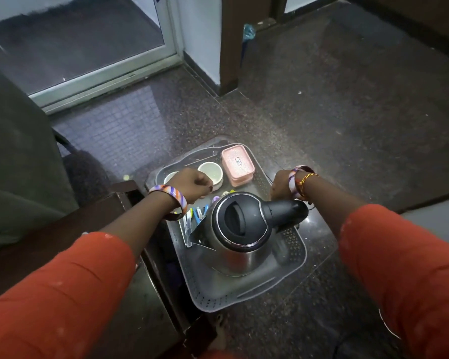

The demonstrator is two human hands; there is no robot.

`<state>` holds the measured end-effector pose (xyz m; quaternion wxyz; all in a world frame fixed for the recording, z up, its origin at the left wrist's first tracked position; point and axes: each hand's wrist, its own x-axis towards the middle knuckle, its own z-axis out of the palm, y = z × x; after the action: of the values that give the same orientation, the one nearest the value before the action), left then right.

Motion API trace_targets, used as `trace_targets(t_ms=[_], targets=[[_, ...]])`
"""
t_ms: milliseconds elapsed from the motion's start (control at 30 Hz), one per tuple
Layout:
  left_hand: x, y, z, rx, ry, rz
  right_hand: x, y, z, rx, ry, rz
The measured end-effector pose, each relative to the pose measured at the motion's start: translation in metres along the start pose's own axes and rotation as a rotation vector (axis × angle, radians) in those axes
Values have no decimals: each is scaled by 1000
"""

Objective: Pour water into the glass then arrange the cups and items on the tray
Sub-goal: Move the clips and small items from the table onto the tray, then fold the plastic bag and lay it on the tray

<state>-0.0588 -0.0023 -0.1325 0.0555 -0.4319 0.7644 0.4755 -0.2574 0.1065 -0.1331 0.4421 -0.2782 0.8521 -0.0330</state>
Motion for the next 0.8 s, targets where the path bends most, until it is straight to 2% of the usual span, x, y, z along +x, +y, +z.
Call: trace_targets(t_ms=[67,133,233,400,500,633,800], targets=[[-7,-5,-6,-23,14,-4,-7,-8,-6,-181,-48,-100],[-19,-9,-16,-40,30,-6,-19,-22,-15,-222,-50,-169],[-38,-17,-36,-39,83,16,-51,-59,-23,-75,-67,-254],[-83,-47,-78,-84,173,28,-113,-141,-5,-94,-84,-456],[-120,-84,-104,-154,246,-21,-130,-189,33,-95,-165,-562],[-170,-157,-130,-279,374,-171,-139,-241,104,-165,-278,-630],[-215,-247,-125,-368,410,-352,-100,-270,221,-201,-283,-574]])
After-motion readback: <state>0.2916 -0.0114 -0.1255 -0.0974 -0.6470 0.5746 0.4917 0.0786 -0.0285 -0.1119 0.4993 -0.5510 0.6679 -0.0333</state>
